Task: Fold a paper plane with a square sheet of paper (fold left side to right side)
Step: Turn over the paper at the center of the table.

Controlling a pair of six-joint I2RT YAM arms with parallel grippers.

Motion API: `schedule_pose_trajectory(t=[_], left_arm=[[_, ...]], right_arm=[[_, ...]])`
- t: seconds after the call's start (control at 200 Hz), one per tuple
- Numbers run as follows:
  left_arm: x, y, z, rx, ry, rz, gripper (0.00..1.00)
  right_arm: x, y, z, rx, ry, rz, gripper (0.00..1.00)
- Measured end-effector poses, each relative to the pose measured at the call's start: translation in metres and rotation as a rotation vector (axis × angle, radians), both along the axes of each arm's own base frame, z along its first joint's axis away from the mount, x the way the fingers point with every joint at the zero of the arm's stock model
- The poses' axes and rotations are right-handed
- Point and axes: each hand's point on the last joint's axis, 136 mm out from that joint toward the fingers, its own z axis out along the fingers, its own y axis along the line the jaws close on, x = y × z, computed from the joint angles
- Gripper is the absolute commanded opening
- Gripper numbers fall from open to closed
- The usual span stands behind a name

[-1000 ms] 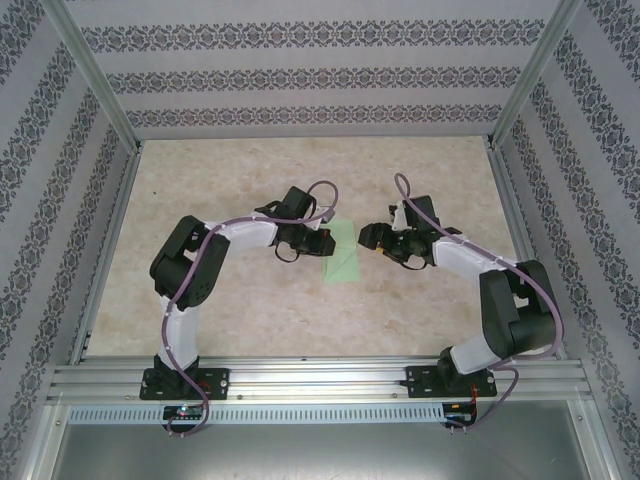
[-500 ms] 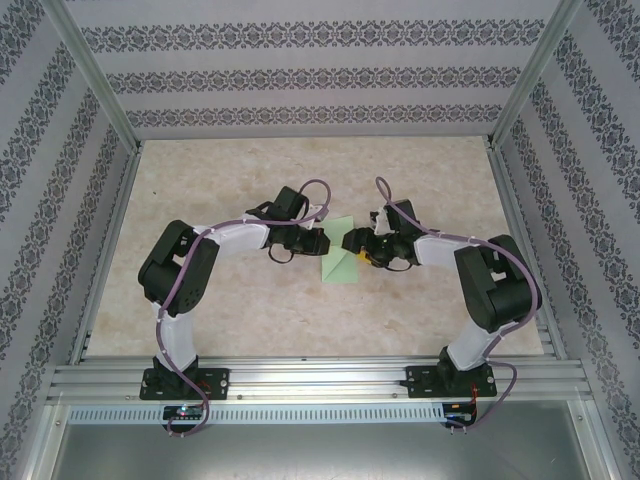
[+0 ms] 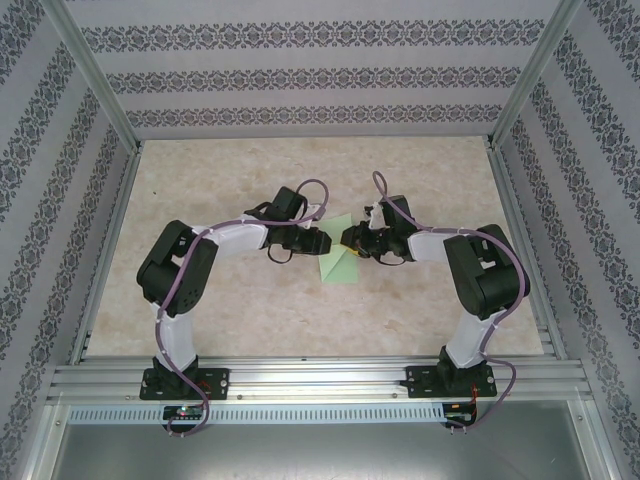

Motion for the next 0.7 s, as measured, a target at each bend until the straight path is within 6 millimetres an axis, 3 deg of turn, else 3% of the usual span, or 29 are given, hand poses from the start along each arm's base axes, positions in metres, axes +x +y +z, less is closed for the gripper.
schedule_pose_trajectory(t=[0.08,0.175,0.32,0.43,0.699], left_arm=[[-0.001,0.014,0.012,0.009,-0.025,0.044,0.58],[-0.001,0.032,0.042,-0.005,-0.093,0.101,0.73],[-0.004,0.050,0.102,-0.066,-0.216,0.175,1.00],[-0.011,0.055,0.138,-0.127,-0.273,0.203,1.00],[-0.021,0.048,0.198,-0.352,-0.300,0.221,1.00]], right_arm=[[0.000,0.000,0.001,0.002,-0.005,0.004,0.12],[0.000,0.000,0.009,0.005,-0.023,0.006,0.08],[0.008,-0.004,0.053,0.049,-0.139,-0.002,0.06],[0.018,-0.012,0.103,0.114,-0.273,-0.022,0.06],[0.032,-0.015,0.217,0.282,-0.485,-0.015,0.07]])
